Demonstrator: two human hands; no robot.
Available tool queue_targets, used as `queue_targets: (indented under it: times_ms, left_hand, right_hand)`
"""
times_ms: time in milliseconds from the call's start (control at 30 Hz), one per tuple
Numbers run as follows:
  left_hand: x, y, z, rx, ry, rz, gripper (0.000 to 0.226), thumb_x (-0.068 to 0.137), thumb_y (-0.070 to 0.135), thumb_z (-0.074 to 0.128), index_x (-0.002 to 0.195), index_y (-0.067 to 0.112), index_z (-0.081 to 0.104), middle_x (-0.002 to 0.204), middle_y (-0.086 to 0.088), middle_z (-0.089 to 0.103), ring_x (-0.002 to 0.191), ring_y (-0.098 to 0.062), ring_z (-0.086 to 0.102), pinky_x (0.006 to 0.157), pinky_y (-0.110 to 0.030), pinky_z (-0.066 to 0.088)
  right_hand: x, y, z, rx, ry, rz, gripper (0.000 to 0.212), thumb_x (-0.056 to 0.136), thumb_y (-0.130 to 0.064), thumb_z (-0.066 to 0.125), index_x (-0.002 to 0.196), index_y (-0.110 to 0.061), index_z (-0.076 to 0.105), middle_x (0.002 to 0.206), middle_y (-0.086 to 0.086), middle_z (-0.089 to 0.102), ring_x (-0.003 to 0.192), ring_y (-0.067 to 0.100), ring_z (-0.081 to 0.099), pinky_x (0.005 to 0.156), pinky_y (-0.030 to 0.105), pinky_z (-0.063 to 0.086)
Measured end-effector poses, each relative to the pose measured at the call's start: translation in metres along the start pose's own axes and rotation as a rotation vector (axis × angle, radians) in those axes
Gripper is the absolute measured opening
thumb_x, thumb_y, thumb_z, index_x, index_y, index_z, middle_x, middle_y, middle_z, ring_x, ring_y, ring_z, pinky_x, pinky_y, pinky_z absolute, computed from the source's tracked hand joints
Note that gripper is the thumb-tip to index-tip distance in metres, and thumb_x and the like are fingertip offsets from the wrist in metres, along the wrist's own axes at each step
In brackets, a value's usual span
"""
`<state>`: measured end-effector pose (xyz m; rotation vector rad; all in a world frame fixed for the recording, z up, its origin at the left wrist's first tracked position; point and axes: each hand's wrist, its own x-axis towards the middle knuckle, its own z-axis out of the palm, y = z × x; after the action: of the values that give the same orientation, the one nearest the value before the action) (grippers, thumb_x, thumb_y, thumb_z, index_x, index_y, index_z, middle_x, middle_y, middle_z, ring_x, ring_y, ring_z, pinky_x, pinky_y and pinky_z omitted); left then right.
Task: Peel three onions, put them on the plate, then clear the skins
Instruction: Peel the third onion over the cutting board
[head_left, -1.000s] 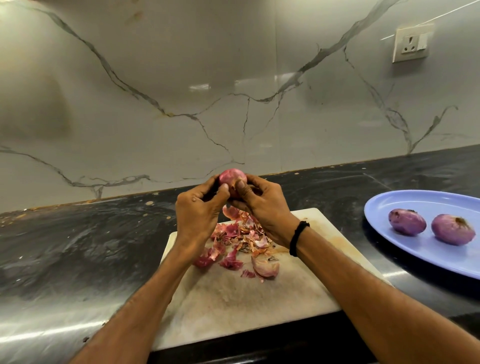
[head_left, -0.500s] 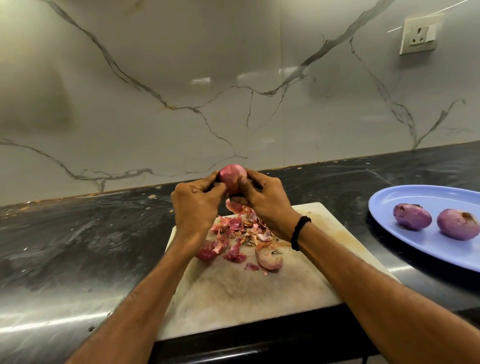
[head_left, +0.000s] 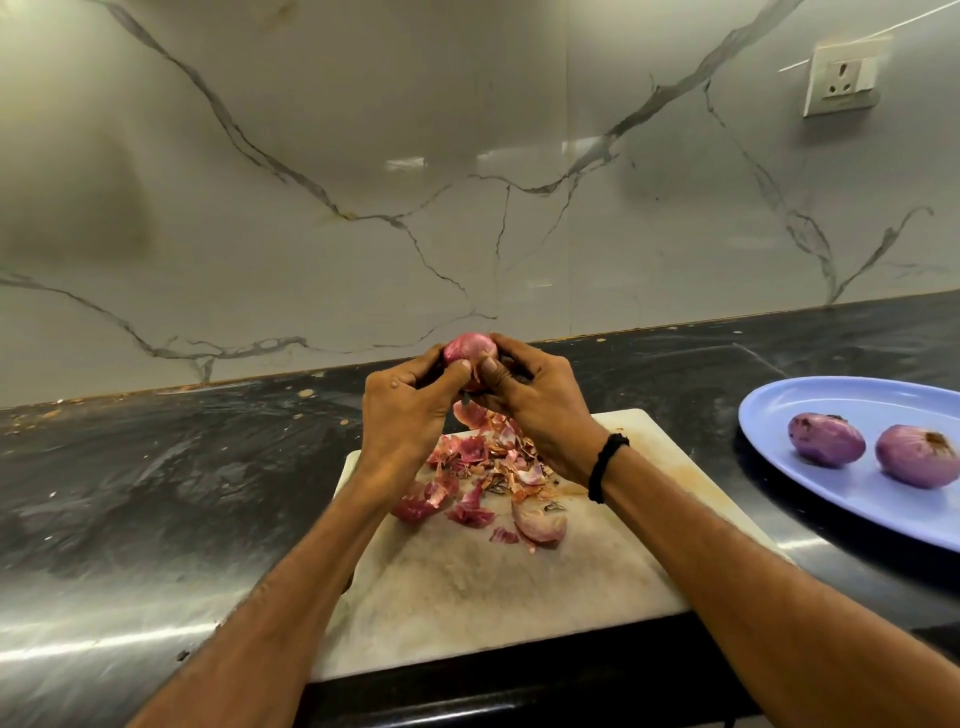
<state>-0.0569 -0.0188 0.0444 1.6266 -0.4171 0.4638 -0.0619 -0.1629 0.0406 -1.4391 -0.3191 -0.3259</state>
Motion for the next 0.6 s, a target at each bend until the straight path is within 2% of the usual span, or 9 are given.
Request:
queue_targets:
  times_ms: [167,333,467,600]
  left_hand:
    - [0.0011,0.0014,-0.0030,0.029,0.002,0.044,0.024,0.090,0.020,0.073,0.108,0.035,0.070,0.094,0.012,0.075,0.089,-0.008,0.075,0.084,-0.026,0.059]
    - [0.0014,0.0030,-0.0026,-0.034,0.010,0.039,0.029,0.091,0.012,0.071,0.116,0.027,0.069,0.096,0.014,0.074,0.094,-0.006,0.073,0.082,-0.017,0.056]
    - [0.0036,0.0023,-0.0016,-0.171,0.007,-0.048,0.029,0.092,0.007,0.069,0.109,0.031,0.073,0.101,0.011,0.076,0.101,-0.010,0.072,0.086,-0.021,0.058]
    - [0.0060,0.0003,-0.0010,-0.271,-0.010,-0.125,0.028,0.091,0.008,0.069,0.106,0.031,0.075,0.103,0.011,0.077,0.105,-0.013,0.071,0.094,-0.030,0.056]
  right_hand:
    - [-0.0007,0.0009,0.0021,0.022,0.000,0.021,0.041,0.095,-0.015,0.058,0.135,-0.011,0.053,0.125,0.012,0.061,0.109,0.026,0.065,0.087,0.044,0.057]
    - [-0.0021,0.0013,0.0027,0.042,-0.021,0.011,0.040,0.093,-0.009,0.060,0.132,-0.015,0.055,0.123,0.010,0.061,0.107,0.026,0.066,0.085,0.040,0.058]
    - [-0.0017,0.0010,0.0026,0.056,-0.014,-0.006,0.037,0.092,-0.007,0.060,0.126,-0.020,0.057,0.123,0.009,0.061,0.104,0.024,0.067,0.082,0.038,0.059]
    - [0.0010,0.0022,0.0019,0.055,0.020,-0.014,0.035,0.093,-0.010,0.060,0.127,-0.018,0.058,0.120,0.008,0.062,0.108,0.027,0.066,0.088,0.045,0.057]
